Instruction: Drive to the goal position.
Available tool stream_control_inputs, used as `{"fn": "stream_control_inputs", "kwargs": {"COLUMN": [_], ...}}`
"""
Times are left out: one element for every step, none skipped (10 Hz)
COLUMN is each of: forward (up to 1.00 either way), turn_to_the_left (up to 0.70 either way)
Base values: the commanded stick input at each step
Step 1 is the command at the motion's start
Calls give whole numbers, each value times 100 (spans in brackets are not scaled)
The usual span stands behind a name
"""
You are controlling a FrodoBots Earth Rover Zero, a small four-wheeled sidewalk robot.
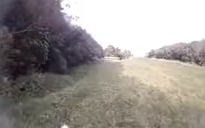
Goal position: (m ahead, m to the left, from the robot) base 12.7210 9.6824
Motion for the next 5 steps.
{"fn": "stream_control_inputs", "kwargs": {"forward": [85,85,85,85,85], "turn_to_the_left": [0,0,0,0,0]}}
